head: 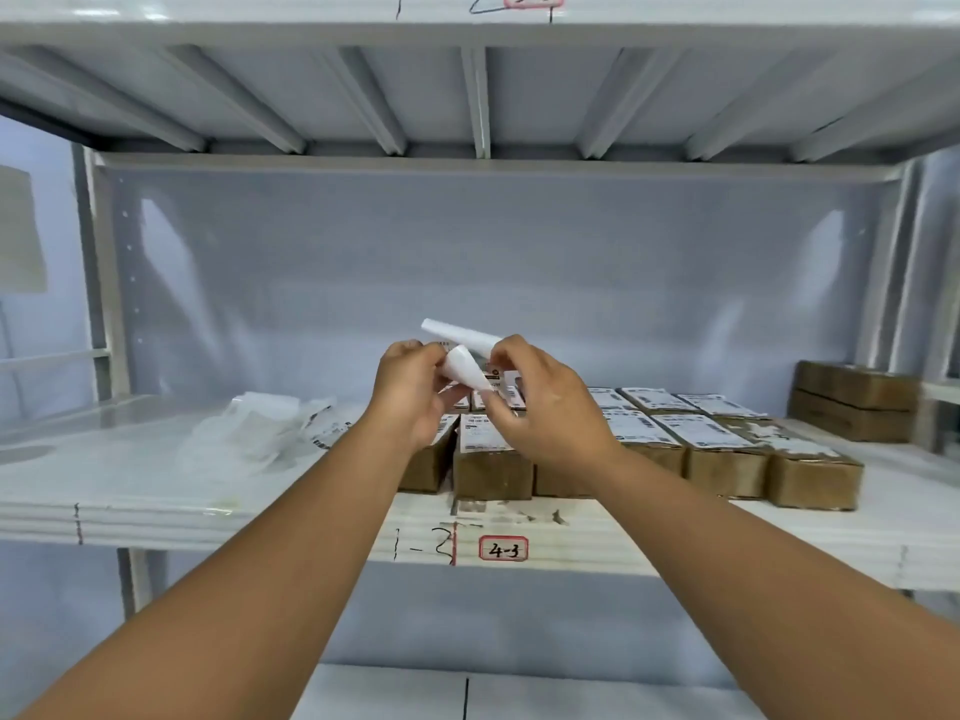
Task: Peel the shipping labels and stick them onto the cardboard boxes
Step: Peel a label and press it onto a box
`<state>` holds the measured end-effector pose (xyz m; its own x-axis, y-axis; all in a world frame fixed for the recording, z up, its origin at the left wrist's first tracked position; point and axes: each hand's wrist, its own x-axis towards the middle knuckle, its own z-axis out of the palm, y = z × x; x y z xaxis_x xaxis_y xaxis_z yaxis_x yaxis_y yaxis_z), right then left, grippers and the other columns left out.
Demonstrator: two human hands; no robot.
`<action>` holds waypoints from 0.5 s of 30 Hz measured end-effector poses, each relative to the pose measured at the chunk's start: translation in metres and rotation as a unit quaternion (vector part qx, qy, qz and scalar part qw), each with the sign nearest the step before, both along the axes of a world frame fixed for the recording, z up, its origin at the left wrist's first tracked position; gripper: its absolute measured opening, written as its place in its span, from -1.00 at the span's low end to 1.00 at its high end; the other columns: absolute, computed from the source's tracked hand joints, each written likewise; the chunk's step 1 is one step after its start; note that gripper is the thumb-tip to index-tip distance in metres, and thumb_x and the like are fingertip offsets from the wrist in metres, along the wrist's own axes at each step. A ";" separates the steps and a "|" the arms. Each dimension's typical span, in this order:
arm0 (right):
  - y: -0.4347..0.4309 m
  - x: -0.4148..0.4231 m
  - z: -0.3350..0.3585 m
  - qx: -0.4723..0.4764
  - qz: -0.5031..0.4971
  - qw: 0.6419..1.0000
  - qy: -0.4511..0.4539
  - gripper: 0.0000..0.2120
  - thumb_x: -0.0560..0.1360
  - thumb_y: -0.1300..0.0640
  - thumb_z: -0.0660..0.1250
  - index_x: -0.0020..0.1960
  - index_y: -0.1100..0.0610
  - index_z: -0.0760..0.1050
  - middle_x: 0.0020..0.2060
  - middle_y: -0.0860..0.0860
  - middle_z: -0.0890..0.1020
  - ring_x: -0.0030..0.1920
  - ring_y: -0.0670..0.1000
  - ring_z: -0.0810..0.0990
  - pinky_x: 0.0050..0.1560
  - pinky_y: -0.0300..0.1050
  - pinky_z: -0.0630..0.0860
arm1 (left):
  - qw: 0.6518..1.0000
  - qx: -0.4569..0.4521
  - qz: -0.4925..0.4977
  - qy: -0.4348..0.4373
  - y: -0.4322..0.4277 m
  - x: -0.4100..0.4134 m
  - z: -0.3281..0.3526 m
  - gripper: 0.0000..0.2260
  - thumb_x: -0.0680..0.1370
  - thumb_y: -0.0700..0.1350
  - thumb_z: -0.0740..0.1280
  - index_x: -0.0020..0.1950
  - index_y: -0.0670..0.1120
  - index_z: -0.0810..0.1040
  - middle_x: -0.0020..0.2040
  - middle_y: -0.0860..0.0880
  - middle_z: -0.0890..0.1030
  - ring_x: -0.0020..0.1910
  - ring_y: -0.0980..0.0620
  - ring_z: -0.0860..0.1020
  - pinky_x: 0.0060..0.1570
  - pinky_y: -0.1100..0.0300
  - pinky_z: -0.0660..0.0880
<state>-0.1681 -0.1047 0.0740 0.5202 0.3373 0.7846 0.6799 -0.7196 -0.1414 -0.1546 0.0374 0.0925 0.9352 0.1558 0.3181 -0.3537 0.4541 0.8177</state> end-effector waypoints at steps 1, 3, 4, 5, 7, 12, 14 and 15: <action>-0.008 -0.002 0.001 0.021 0.000 1.000 0.016 -0.75 0.54 0.01 0.28 0.16 0.07 0.35 0.10 -0.02 0.55 -0.04 0.02 0.50 -0.09 -0.06 0.47 | 1.000 0.002 -0.001 0.005 -0.008 0.000 0.001 -0.86 0.54 -0.39 0.10 -0.01 -0.22 0.38 -0.20 -0.18 0.53 -0.29 -0.07 0.61 -0.28 0.08 0.59; -0.025 -0.004 0.003 0.069 0.003 0.995 0.066 -0.77 0.57 -0.07 0.21 0.11 0.06 0.39 0.08 -0.02 0.56 0.03 0.02 0.51 -0.04 -0.02 0.48 | 1.000 0.023 -0.012 0.011 -0.025 -0.001 0.002 -0.82 0.53 -0.41 0.12 -0.16 -0.17 0.37 -0.23 -0.17 0.53 -0.27 -0.08 0.57 -0.29 0.07 0.57; -0.031 -0.004 0.005 0.095 0.010 0.992 0.086 -0.78 0.58 -0.09 0.17 0.05 0.06 0.40 0.03 0.00 0.57 0.02 0.03 0.51 -0.08 -0.03 0.48 | 0.999 0.037 -0.023 0.008 -0.032 -0.001 0.002 -0.79 0.52 -0.42 0.13 -0.20 -0.15 0.35 -0.22 -0.17 0.53 -0.26 -0.09 0.56 -0.29 0.07 0.57; -0.040 -0.004 0.006 0.124 0.017 0.987 0.096 -0.78 0.60 -0.09 0.14 -0.01 0.05 0.40 -0.02 0.01 0.58 -0.01 0.03 0.51 -0.15 -0.05 0.45 | 0.998 0.049 -0.037 0.003 -0.042 0.000 0.002 -0.78 0.52 -0.43 0.13 -0.21 -0.14 0.34 -0.21 -0.18 0.53 -0.24 -0.10 0.56 -0.27 0.06 0.56; -0.056 -0.002 0.009 0.186 0.026 0.978 0.093 -0.79 0.62 -0.05 0.11 -0.08 0.05 0.37 -0.06 0.02 0.58 -0.04 0.03 0.47 -0.25 -0.10 0.35 | 0.996 0.060 -0.062 -0.007 -0.059 0.001 0.000 -0.77 0.52 -0.44 0.11 -0.20 -0.13 0.35 -0.18 -0.20 0.54 -0.20 -0.14 0.55 -0.19 -0.01 0.52; -0.104 0.009 0.007 0.328 0.050 0.933 0.143 -0.90 0.61 0.19 0.16 0.01 0.00 0.38 0.12 -0.03 0.57 -0.02 0.00 0.56 -0.20 -0.09 0.50 | 0.988 0.069 -0.134 -0.022 -0.101 0.000 0.001 -0.70 0.51 -0.48 0.04 -0.07 -0.12 0.41 -0.03 -0.24 0.56 -0.09 -0.19 0.55 -0.29 0.07 0.54; -0.121 0.010 0.006 0.384 0.083 0.901 0.185 -0.81 0.57 0.25 0.21 0.01 -0.05 0.41 0.02 -0.14 0.58 -0.13 0.02 0.61 -0.13 0.07 0.56 | 0.985 0.043 -0.165 -0.021 -0.119 -0.001 0.002 -0.68 0.50 -0.48 0.02 -0.05 -0.12 0.42 -0.01 -0.25 0.58 -0.07 -0.20 0.56 -0.23 0.03 0.54; -0.130 0.011 0.004 0.396 0.081 0.894 0.195 -0.78 0.56 0.27 0.24 0.02 -0.06 0.42 -0.03 -0.21 0.56 -0.15 0.02 0.62 -0.13 0.08 0.57 | 0.984 0.029 -0.176 -0.014 -0.131 0.000 0.003 -0.68 0.50 -0.47 0.02 -0.03 -0.12 0.43 0.01 -0.25 0.58 -0.05 -0.21 0.56 -0.19 0.00 0.54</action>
